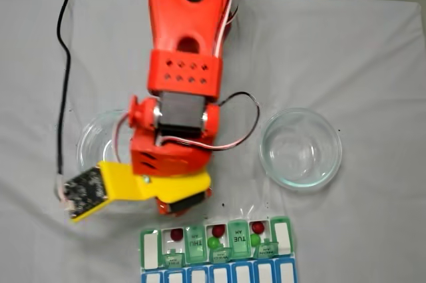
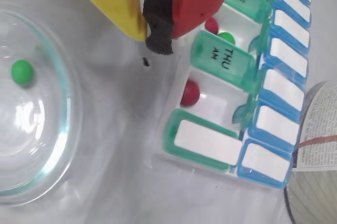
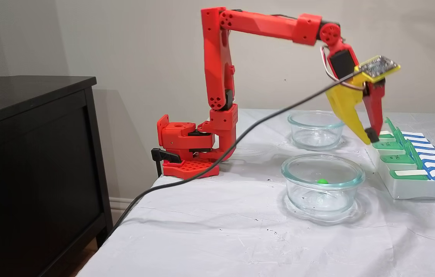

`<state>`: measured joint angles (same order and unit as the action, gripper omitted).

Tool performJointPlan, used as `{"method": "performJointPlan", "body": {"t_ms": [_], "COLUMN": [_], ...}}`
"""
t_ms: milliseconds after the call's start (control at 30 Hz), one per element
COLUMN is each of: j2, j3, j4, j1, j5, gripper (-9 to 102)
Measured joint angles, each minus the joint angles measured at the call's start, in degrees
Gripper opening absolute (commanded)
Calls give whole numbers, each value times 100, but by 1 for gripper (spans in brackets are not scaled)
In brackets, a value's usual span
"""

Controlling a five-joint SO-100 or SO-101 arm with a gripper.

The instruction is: Sort medicines into box.

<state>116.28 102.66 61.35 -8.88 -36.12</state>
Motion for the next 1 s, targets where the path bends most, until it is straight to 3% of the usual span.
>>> {"method": "performJointPlan", "body": {"t_ms": [100,400,833,1000], "j2": [0,-343,-1134,-1389], "j3": [-439,-562,-299,-79], "j4": [853,2285,2013,1714], "j1": [-299,-1389,-1354,-1248], "j5": [-237,563,659,633], "gripper": [0,0,1,24]}}
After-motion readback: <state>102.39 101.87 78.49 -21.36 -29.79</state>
